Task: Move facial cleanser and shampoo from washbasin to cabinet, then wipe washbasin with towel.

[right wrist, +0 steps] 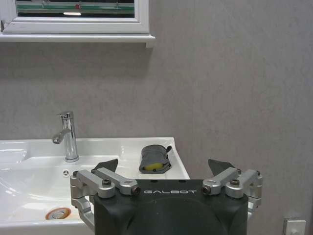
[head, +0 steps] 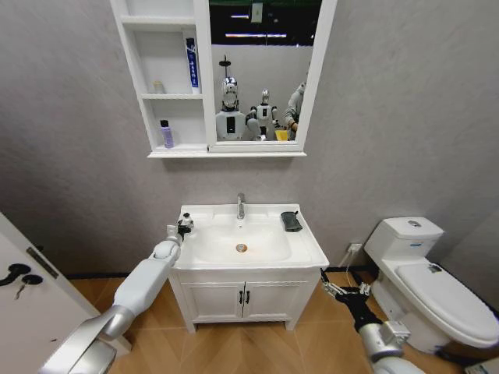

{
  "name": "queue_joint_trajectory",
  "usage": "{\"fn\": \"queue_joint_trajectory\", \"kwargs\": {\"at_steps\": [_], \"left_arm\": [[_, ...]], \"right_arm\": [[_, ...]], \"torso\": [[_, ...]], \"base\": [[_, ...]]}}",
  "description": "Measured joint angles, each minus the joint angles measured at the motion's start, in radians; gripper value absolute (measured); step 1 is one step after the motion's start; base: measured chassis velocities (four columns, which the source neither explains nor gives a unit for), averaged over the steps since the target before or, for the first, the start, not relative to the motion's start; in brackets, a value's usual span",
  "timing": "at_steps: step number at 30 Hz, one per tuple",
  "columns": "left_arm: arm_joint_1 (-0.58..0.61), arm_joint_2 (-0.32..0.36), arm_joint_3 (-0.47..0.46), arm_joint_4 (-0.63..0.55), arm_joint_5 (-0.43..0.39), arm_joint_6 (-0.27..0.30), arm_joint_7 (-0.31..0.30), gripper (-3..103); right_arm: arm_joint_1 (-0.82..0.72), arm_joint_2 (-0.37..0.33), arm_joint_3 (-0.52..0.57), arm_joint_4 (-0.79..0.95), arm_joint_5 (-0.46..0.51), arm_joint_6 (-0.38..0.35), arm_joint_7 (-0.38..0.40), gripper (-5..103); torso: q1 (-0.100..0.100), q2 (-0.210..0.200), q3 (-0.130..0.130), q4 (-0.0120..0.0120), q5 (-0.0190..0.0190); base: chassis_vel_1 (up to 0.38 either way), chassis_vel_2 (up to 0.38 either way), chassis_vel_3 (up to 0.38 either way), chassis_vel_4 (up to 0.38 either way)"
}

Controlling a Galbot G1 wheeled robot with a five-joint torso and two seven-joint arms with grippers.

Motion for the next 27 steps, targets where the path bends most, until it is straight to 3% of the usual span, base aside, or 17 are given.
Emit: {"fn": "queue_joint_trajectory", "kwargs": {"at_steps": [2, 10, 17, 19, 20, 22, 23, 24, 27], "left_arm": [[0.002, 0.002, 0.0, -0.003, 0.0, 0.0, 0.007, 40], [0.012, 0.025, 0.0, -0.048, 0.017, 0.001, 0.015, 39], [0.06, 0.115, 0.002, -0.228, 0.021, 0.063, -0.021, 39], [0.094, 0.209, -0.002, -0.39, 0.013, 0.103, -0.036, 39], [0.094, 0.209, -0.002, -0.39, 0.013, 0.103, -0.036, 39], [0.133, 0.329, -0.024, -0.541, -0.026, 0.165, -0.067, 39], [0.133, 0.329, -0.024, -0.541, -0.026, 0.165, -0.067, 39], [0.157, 0.393, -0.046, -0.621, -0.077, 0.213, -0.082, 39], [0.171, 0.47, -0.072, -0.723, -0.147, 0.266, -0.093, 39]], "right_arm": [[-0.002, 0.003, 0.0, 0.001, -0.002, 0.001, 0.0, 100], [-0.011, 0.007, 0.0, 0.009, -0.007, 0.006, 0.0, 100], [-0.008, 0.009, 0.0, 0.015, -0.007, 0.006, 0.0, 100], [-0.008, 0.009, -0.001, 0.018, -0.007, 0.006, -0.001, 100], [-0.008, 0.009, -0.001, 0.018, -0.007, 0.006, -0.001, 100], [-0.003, 0.009, -0.007, 0.02, -0.007, 0.006, -0.001, 100], [-0.003, 0.009, -0.007, 0.02, -0.007, 0.006, -0.001, 100], [0.002, 0.01, -0.011, 0.022, -0.007, 0.006, -0.001, 100], [0.005, 0.009, -0.014, 0.025, -0.008, 0.005, -0.001, 100]], "torso": [[0.0, 0.0, 0.0, 0.0, 0.0], [0.0, 0.0, 0.0, -0.0001, -0.0001], [0.0, 0.0, 0.0, -0.0001, -0.0001], [0.0, 0.0, 0.0, -0.0001, -0.0001], [0.0, 0.0, 0.0, -0.0001, -0.0001], [0.0, 0.0, 0.0, 0.0, 0.0001], [0.0, 0.0, 0.0, 0.0, 0.0001], [0.0, 0.0, 0.0, 0.0004, -0.0003], [0.0, 0.0, 0.0, 0.0005, -0.0002]], "base": [[0.0, 0.0, 0.0, 0.0], [0.0, 0.0, 0.0, 0.0], [0.0, 0.0, 0.0, 0.0], [0.0, 0.0, 0.0, 0.0], [0.0, 0.0, 0.0, 0.0], [0.0, 0.0, 0.0, 0.0], [0.0, 0.0, 0.0, 0.0], [0.0, 0.0, 0.0, 0.0], [0.0, 0.0, 0.0, 0.0]]}}
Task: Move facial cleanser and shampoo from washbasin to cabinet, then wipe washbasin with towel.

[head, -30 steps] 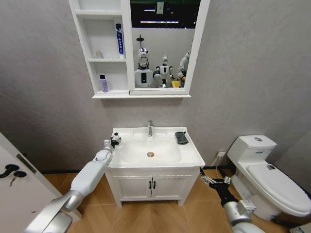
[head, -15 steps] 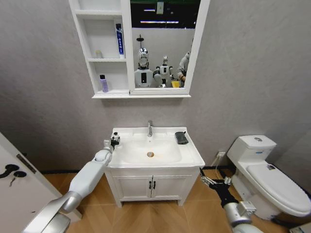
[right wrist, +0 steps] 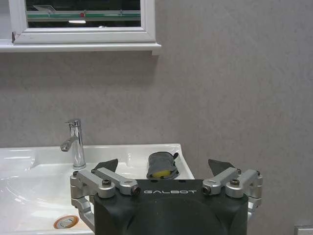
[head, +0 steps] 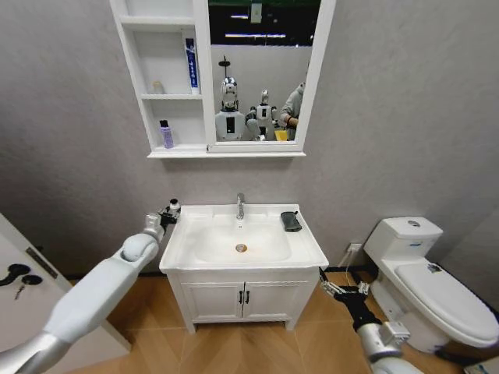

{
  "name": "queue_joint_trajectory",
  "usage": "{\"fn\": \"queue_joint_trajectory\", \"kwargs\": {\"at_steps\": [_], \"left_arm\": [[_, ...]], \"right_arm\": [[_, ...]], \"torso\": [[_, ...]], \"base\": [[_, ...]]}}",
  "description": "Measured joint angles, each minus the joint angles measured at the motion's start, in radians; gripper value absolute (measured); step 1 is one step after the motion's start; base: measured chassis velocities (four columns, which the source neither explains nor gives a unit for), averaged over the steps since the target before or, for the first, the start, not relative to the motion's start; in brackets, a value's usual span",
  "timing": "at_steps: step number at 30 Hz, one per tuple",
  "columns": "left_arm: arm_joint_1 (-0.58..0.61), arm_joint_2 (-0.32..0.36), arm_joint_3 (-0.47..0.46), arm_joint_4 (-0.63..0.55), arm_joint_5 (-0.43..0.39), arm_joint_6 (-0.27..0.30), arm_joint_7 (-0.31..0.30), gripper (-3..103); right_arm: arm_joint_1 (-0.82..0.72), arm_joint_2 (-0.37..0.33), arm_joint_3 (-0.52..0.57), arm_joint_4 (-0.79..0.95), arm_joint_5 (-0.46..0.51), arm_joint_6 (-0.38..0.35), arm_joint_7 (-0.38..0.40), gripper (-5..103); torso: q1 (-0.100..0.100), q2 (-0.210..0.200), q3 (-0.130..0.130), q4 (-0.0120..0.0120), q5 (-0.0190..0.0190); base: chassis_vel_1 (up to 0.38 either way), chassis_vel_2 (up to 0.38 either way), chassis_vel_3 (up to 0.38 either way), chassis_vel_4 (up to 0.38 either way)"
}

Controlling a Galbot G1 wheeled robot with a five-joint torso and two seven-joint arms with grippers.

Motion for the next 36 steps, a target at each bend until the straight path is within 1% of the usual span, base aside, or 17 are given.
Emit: {"fn": "queue_joint_trajectory", "kwargs": {"at_steps": [2, 6, 8, 9, 11, 12, 14, 16, 17, 18, 20, 23, 24, 25, 27, 31, 36], "left_arm": [[-0.012, 0.092, -0.019, -0.123, -0.093, 0.056, -0.007, 39], [-0.048, 0.145, -0.022, -0.185, -0.152, 0.09, -0.016, 39], [-0.143, 0.215, -0.013, -0.251, -0.263, 0.158, -0.04, 39], [-0.143, 0.215, -0.013, -0.251, -0.263, 0.158, -0.04, 39], [-0.246, 0.251, 0.006, -0.272, -0.338, 0.204, -0.044, 39], [-0.246, 0.251, 0.006, -0.272, -0.338, 0.204, -0.044, 39], [-0.379, 0.26, 0.062, -0.262, -0.412, 0.242, -0.051, 39], [-0.421, 0.259, 0.086, -0.253, -0.434, 0.252, -0.055, 39], [-0.512, 0.248, 0.139, -0.231, -0.493, 0.28, -0.058, 39], [-0.512, 0.248, 0.139, -0.231, -0.493, 0.28, -0.058, 39], [-0.685, 0.209, 0.258, -0.183, -0.598, 0.327, -0.074, 39], [-0.759, 0.186, 0.316, -0.154, -0.631, 0.341, -0.083, 39], [-0.856, 0.147, 0.398, -0.104, -0.676, 0.358, -0.099, 39], [-0.856, 0.147, 0.398, -0.104, -0.676, 0.358, -0.099, 39], [-0.97, 0.088, 0.49, -0.014, -0.718, 0.375, -0.113, 39], [-1.065, 0.014, 0.56, 0.121, -0.733, 0.381, -0.112, 39], [-1.101, -0.072, 0.578, 0.262, -0.705, 0.381, -0.094, 39]], "right_arm": [[0.004, 0.0, -0.001, 0.003, 0.0, 0.0, -0.002, 100], [0.007, 0.002, -0.002, 0.003, -0.001, 0.0, -0.003, 100], [0.012, 0.011, -0.007, 0.004, -0.004, 0.0, -0.003, 100], [0.012, 0.011, -0.007, 0.004, -0.004, 0.0, -0.003, 100], [0.015, 0.016, -0.012, 0.011, -0.004, -0.001, -0.003, 100], [0.015, 0.016, -0.012, 0.011, -0.004, -0.001, -0.003, 100], [0.02, 0.011, -0.015, 0.012, -0.003, -0.002, -0.004, 100], [0.022, 0.008, -0.015, 0.012, -0.003, -0.003, -0.004, 100], [0.024, 0.002, -0.015, 0.014, 0.0, -0.005, -0.004, 100], [0.024, 0.002, -0.015, 0.014, 0.0, -0.005, -0.004, 100], [0.026, -0.003, -0.012, 0.015, 0.004, -0.007, -0.004, 100], [0.026, -0.004, -0.01, 0.016, 0.005, -0.007, -0.004, 100], [0.026, 0.001, -0.008, 0.016, 0.005, -0.007, -0.004, 100], [0.026, 0.001, -0.008, 0.016, 0.005, -0.007, -0.004, 100], [0.025, 0.014, -0.006, 0.016, 0.005, -0.006, -0.005, 100], [0.024, 0.028, -0.004, 0.016, 0.005, -0.002, -0.007, 100], [0.024, 0.035, -0.003, 0.009, 0.005, 0.003, -0.009, 100]], "torso": [[0.0, 0.0, 0.0, -0.0002, 0.0], [0.0, 0.0, 0.0, -0.0005, 0.0001], [0.0, 0.0, 0.0, -0.0006, 0.0002], [0.0, 0.0, 0.0, -0.0006, 0.0002], [0.0, 0.0, 0.0, -0.0005, 0.0003], [0.0, 0.0, 0.0, -0.0005, 0.0003], [0.0, 0.0, 0.0, -0.0004, 0.0002], [0.0, 0.0, 0.0, -0.0004, 0.0003], [0.0, 0.0, 0.0, -0.0003, 0.0], [0.0, 0.0, 0.0, -0.0003, 0.0], [0.0, 0.0, 0.0, -0.0004, 0.0002], [0.0, 0.0, 0.0, -0.0006, 0.0003], [0.0, 0.0, 0.0, -0.0008, 0.0004], [0.0, 0.0, 0.0, -0.0008, 0.0004], [0.0, 0.0, 0.0, -0.0011, 0.0004], [0.0, 0.0, 0.0, -0.0006, 0.0002], [0.0, 0.0, 0.0, -0.0005, 0.0003]], "base": [[0.0, 0.0, 0.0, 0.0], [0.0, 0.0, 0.0, 0.0], [0.0, 0.0, 0.0, 0.0], [0.0, 0.0, 0.0, 0.0], [0.0, 0.0, 0.0, 0.0], [0.0, 0.0, 0.0, 0.0], [0.0, 0.0, 0.0, 0.0], [0.0, 0.0, 0.0, 0.0], [0.0, 0.0, 0.0, 0.0], [0.0, 0.0, 0.0, 0.0], [0.0, 0.0, 0.0, 0.0], [0.0, 0.0, 0.0, 0.0], [0.0, 0.0, 0.0, 0.0], [0.0, 0.0, 0.0, 0.0], [0.0, 0.0, 0.0, 0.0], [0.0, 0.0, 0.0, 0.0], [0.0, 0.0, 0.0, 0.0]]}}
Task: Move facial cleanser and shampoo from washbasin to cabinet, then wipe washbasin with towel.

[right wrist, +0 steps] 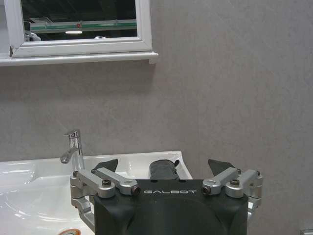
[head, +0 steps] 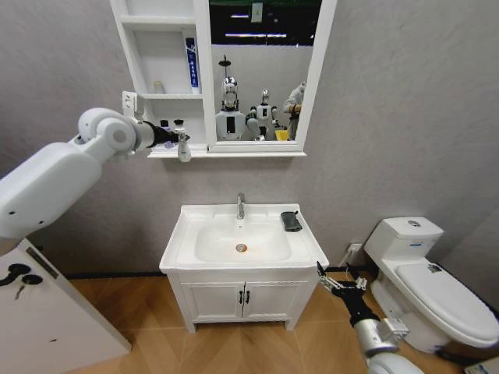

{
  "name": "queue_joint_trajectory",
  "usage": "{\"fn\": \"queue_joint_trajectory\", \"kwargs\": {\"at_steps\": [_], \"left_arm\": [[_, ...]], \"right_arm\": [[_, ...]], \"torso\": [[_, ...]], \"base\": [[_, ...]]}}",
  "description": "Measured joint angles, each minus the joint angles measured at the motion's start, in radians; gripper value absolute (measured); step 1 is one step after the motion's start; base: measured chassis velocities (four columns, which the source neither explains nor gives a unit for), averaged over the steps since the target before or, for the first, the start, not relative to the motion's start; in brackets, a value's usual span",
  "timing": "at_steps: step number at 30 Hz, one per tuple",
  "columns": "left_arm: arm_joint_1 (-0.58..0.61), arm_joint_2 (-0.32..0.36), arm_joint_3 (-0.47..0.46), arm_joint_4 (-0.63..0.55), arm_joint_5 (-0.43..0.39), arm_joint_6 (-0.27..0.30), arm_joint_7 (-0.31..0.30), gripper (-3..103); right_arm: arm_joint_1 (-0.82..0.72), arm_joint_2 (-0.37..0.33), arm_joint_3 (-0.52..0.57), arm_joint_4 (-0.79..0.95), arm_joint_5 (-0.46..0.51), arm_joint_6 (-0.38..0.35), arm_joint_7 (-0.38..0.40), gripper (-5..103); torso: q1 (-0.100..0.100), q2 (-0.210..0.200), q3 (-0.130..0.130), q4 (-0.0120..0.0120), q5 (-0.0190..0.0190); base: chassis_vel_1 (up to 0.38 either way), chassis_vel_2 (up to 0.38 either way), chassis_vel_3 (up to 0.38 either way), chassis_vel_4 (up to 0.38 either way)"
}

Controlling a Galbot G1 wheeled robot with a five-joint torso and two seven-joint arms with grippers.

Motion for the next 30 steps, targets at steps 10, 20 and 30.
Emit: {"fn": "queue_joint_trajectory", "kwargs": {"at_steps": [10, 20, 30], "left_arm": [[-0.043, -0.153, 0.023, 0.258, 0.125, -0.028, 0.077, 39], [-0.07, -0.267, 0.039, 0.434, 0.24, -0.058, 0.176, 39], [-0.086, -0.31, 0.04, 0.579, 0.333, -0.095, 0.263, 39]], "right_arm": [[0.001, -0.005, 0.009, -0.007, 0.003, 0.005, -0.001, 100], [-0.017, 0.008, 0.012, -0.006, 0.0, 0.016, -0.006, 100], [-0.028, 0.019, 0.011, -0.013, -0.01, 0.029, -0.015, 100]], "torso": [[0.0, 0.0, 0.0, 0.0, -0.0001], [0.0, 0.0, 0.0, -0.0001, 0.0001], [0.0, 0.0, 0.0, 0.0, -0.0001]], "base": [[0.0, 0.0, 0.0, 0.0], [0.0, 0.0, 0.0, 0.0], [0.0, 0.0, 0.0, 0.0]]}}
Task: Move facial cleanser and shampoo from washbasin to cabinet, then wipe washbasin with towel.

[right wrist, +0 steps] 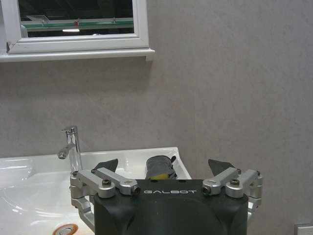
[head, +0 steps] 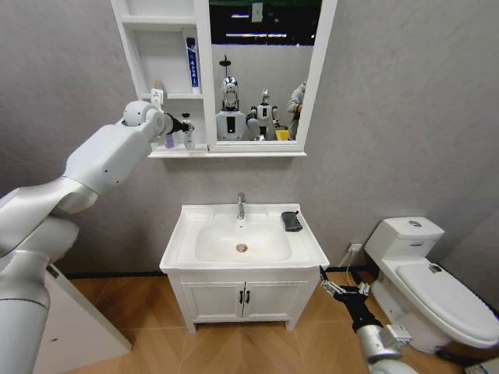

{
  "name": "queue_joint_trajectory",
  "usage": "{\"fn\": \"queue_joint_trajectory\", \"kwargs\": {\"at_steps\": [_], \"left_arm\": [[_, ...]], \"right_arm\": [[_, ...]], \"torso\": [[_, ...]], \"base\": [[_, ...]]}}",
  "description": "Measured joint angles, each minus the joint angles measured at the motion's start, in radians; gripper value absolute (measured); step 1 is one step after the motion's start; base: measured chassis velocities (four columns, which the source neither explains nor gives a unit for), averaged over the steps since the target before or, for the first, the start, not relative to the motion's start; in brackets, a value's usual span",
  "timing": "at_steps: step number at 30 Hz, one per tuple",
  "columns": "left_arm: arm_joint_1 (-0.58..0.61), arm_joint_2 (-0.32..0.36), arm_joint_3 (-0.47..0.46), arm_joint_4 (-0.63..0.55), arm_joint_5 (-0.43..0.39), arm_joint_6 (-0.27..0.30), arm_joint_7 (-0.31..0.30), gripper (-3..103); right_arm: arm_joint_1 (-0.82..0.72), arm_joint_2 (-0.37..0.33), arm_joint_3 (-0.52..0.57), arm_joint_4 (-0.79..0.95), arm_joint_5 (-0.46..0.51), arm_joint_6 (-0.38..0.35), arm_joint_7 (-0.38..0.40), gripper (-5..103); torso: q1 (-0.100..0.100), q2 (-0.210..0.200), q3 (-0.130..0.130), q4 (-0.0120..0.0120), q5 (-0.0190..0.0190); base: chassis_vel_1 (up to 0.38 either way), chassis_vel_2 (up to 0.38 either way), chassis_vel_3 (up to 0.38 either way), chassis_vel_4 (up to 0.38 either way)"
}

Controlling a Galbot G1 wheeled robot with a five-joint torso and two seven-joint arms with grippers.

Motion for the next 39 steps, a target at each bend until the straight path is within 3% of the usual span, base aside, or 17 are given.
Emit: {"fn": "queue_joint_trajectory", "kwargs": {"at_steps": [26, 39], "left_arm": [[0.024, -0.072, -0.048, 0.134, 0.113, -0.073, 0.047, 39], [-0.011, -0.159, -0.061, 0.272, 0.174, -0.1, 0.086, 38]], "right_arm": [[-0.012, 0.011, 0.0, -0.029, -0.003, 0.026, -0.014, 100], [-0.01, 0.007, 0.011, -0.04, 0.004, 0.033, -0.016, 100]], "torso": [[0.0, 0.0, 0.0, -0.0001, 0.0002], [0.0, 0.0, 0.0, -0.0002, 0.0001]], "base": [[0.0, 0.0, 0.0, 0.0], [0.0, 0.0, 0.0, 0.0]]}}
